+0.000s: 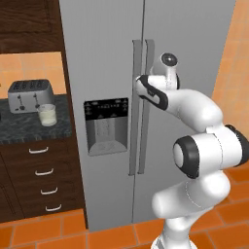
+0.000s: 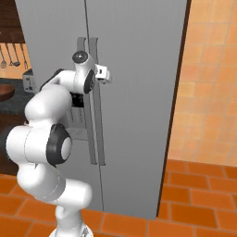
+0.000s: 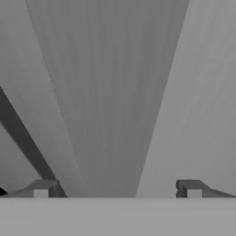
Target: Grab a lemon wedge from the fridge and one ice cube from the ice bowl, and put them in the glass of lemonade.
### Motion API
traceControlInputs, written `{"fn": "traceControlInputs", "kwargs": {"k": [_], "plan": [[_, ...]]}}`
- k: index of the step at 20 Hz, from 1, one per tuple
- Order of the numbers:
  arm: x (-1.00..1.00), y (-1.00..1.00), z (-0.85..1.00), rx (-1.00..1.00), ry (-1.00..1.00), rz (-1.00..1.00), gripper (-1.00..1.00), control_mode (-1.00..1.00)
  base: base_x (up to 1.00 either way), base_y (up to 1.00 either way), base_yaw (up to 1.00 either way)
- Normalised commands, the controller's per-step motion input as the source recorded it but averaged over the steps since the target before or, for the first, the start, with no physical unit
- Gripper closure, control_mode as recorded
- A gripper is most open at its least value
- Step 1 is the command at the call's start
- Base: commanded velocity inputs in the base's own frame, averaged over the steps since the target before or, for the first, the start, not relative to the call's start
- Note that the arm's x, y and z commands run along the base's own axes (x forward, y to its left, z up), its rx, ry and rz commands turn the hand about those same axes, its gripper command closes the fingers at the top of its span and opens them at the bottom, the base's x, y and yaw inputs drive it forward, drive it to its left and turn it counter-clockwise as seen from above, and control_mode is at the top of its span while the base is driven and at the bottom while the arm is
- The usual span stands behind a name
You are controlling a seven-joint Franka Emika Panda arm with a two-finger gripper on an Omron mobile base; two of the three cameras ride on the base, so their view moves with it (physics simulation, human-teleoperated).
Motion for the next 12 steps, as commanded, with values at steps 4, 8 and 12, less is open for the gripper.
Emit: {"fn": "traceControlInputs", "kwargs": {"k": [4,8,12], "plan": [[0.16,-0.13,0.00,0.00,0.00,-0.09,-1.00,-1.00,0.00,0.00,0.00],[0.11,-0.40,-0.06,0.04,0.00,-0.08,-1.00,-1.00,0.00,0.00,0.00],[0.28,-0.39,-0.03,0.10,0.00,-0.02,-1.00,-1.00,0.00,0.00,0.00]]}}
